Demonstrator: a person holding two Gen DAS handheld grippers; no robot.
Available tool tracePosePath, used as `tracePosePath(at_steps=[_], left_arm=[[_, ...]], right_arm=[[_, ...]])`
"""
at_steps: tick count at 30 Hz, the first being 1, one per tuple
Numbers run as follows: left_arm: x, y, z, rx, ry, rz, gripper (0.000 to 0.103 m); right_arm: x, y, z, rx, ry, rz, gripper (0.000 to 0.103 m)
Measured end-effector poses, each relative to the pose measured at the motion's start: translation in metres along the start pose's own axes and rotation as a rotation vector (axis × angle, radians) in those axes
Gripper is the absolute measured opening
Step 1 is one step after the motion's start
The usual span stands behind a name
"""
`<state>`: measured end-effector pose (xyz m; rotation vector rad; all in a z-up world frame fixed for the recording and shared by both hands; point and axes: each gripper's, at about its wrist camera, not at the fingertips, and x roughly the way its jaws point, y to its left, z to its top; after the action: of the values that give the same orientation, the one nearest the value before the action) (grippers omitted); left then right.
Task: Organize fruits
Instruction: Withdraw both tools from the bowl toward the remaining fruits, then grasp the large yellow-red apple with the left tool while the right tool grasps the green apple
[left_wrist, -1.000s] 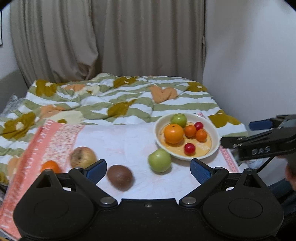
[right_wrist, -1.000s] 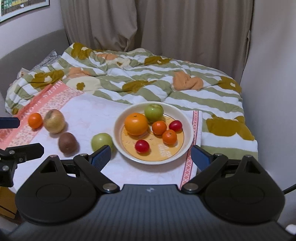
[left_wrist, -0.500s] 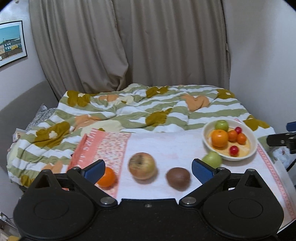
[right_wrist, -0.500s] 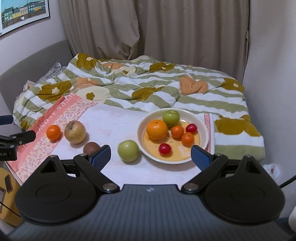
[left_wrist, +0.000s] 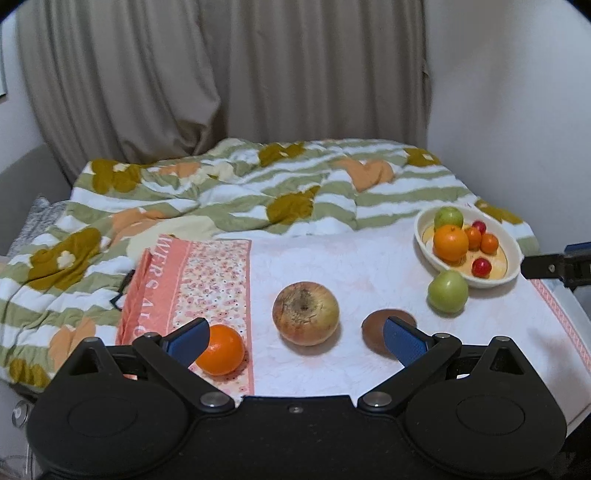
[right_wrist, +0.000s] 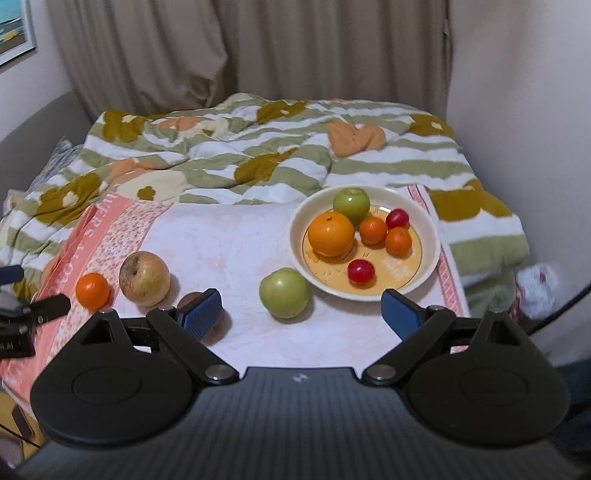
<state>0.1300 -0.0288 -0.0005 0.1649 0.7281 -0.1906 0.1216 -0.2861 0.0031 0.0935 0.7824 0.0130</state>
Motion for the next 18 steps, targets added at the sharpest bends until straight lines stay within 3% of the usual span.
tracePosePath(at_steps=[10, 18], left_arm=[[0.052, 0.04, 0.0, 0.104, 0.103, -0.123, 0.102], [0.096, 0.038, 0.004, 0.164, 0.157, -0.177, 0.102]], right_arm=[[0.048, 0.042, 0.001, 0.069, 0.075, -0.107, 0.103], [0.091, 0.048, 0.004, 0.126, 0.132, -0.146, 0.103]])
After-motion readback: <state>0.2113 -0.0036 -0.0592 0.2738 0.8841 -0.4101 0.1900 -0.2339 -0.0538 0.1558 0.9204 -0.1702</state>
